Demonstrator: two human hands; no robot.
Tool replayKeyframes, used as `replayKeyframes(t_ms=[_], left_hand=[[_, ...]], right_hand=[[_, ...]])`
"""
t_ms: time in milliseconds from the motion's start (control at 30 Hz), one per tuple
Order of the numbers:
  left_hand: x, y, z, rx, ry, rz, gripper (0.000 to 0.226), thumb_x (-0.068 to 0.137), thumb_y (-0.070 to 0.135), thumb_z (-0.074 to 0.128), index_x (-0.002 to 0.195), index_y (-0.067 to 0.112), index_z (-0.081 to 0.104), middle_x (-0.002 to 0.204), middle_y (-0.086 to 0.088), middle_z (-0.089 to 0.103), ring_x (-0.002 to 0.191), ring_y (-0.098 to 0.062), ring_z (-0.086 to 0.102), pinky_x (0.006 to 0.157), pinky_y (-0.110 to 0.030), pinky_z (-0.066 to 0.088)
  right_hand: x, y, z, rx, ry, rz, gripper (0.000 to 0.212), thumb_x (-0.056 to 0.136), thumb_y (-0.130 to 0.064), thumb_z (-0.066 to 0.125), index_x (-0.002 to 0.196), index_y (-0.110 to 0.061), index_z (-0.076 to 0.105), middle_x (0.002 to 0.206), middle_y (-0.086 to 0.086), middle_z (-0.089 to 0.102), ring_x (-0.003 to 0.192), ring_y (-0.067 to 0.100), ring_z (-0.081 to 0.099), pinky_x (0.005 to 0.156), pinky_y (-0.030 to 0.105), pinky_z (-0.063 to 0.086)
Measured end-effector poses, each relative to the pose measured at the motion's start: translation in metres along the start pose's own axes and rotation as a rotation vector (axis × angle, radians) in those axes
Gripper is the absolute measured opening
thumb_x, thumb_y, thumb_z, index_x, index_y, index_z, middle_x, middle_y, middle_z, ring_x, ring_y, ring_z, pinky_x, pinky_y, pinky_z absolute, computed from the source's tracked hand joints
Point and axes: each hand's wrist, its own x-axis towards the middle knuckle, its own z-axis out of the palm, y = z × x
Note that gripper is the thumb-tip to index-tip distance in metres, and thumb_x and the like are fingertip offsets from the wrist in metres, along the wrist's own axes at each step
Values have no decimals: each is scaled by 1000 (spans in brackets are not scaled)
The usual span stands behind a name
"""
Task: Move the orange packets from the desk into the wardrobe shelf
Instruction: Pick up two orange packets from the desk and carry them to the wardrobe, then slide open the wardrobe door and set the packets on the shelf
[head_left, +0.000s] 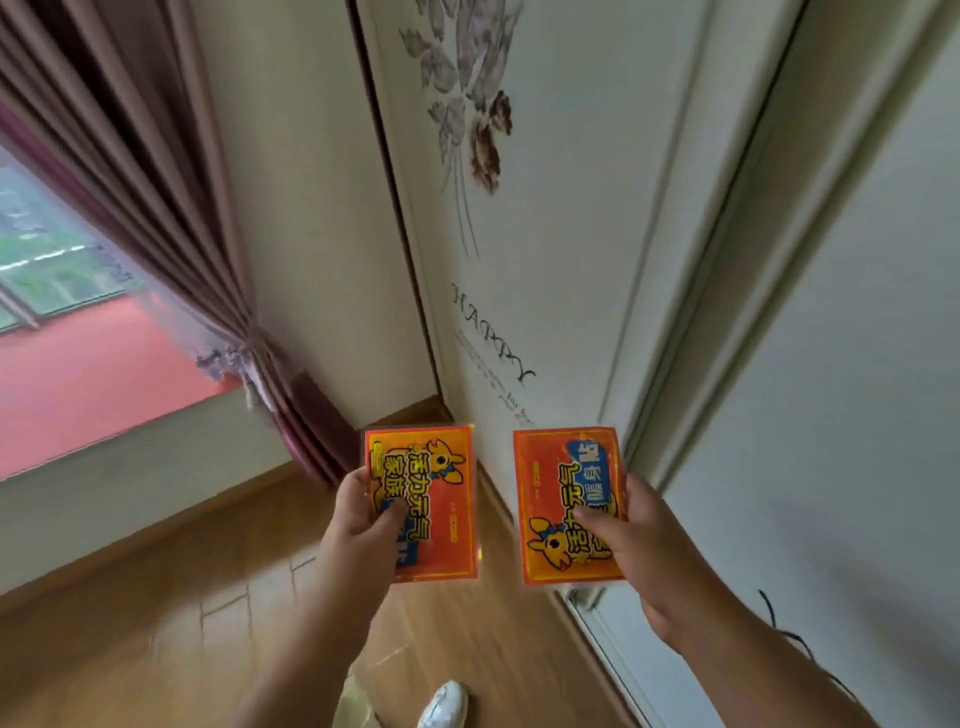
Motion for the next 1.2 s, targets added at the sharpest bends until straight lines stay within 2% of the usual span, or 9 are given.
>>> replayKeyframes(t_ms=[133, 267, 367, 467, 633, 767, 833, 1100, 1200], left_hand=[[61, 23, 35, 126, -229, 75, 33, 103, 7, 51, 104, 38, 61, 104, -4, 76, 89, -24, 74, 76, -43, 60], [107, 43, 60, 225, -445, 143, 23, 103, 8, 51, 113, 29, 57, 99, -4, 76, 83, -23, 75, 65, -32, 58], [125, 46, 71, 261, -588, 138, 25, 104, 12, 50, 116, 34, 55, 101, 1, 78, 87, -21, 77, 80, -46, 61], [130, 41, 78, 323, -735, 109, 24, 105, 14, 49, 113, 36, 53, 103, 0, 78, 89, -23, 77, 81, -46, 61], [117, 31, 87, 438, -916, 99, 25, 104, 15, 47, 111, 38, 52, 103, -2, 76, 90, -23, 76, 83, -48, 62], [106, 34, 98, 433, -1031, 103, 24, 105, 15, 46, 109, 38, 51, 102, 3, 76, 86, -17, 77, 74, -35, 62], [100, 35, 103, 403, -1083, 76, 22, 104, 17, 48, 111, 38, 53, 101, 4, 78, 86, -16, 78, 79, -40, 62], [86, 50, 108, 295, -1256, 34, 24, 100, 22, 62, 120, 31, 53, 104, 6, 79, 91, -20, 78, 85, -47, 61], [84, 53, 109, 302, -1301, 39, 32, 95, 23, 68, 122, 32, 52, 108, 6, 78, 96, -17, 77, 86, -50, 61]], right_hand=[[0, 4, -15, 115, 294, 11, 22, 97, -8, 69, 114, -21, 66, 102, 1, 81, 91, 19, 79, 82, 41, 59], [-14, 11, -9, 249, 558, 42, 23, 96, -7, 69, 113, -23, 68, 100, 2, 82, 94, 24, 79, 92, 48, 59], [-29, 18, 6, 316, 694, 68, 26, 96, -6, 68, 115, -23, 68, 99, 1, 82, 92, 22, 79, 89, 46, 58], [-39, 21, 24, 387, 806, 65, 25, 95, -5, 69, 114, -21, 68, 101, 2, 82, 90, 20, 80, 82, 42, 57], [-57, 22, 52, 437, 878, 75, 30, 96, -7, 67, 120, -26, 67, 108, 0, 81, 97, 20, 79, 95, 48, 56], [-66, 14, 60, 432, 936, 76, 34, 97, -2, 57, 118, -27, 67, 104, -1, 81, 93, 19, 80, 92, 47, 57], [-71, 12, 61, 436, 962, 59, 35, 97, 1, 56, 117, -26, 66, 103, -1, 81, 93, 19, 80, 88, 45, 58], [-66, 6, 72, 352, 960, 11, 38, 93, -12, 77, 122, -31, 62, 105, -1, 79, 96, 17, 79, 94, 52, 60], [-58, 2, 71, 182, 1025, 26, 55, 86, -24, 85, 128, -39, 53, 100, 9, 73, 91, 14, 76, 82, 40, 63]])
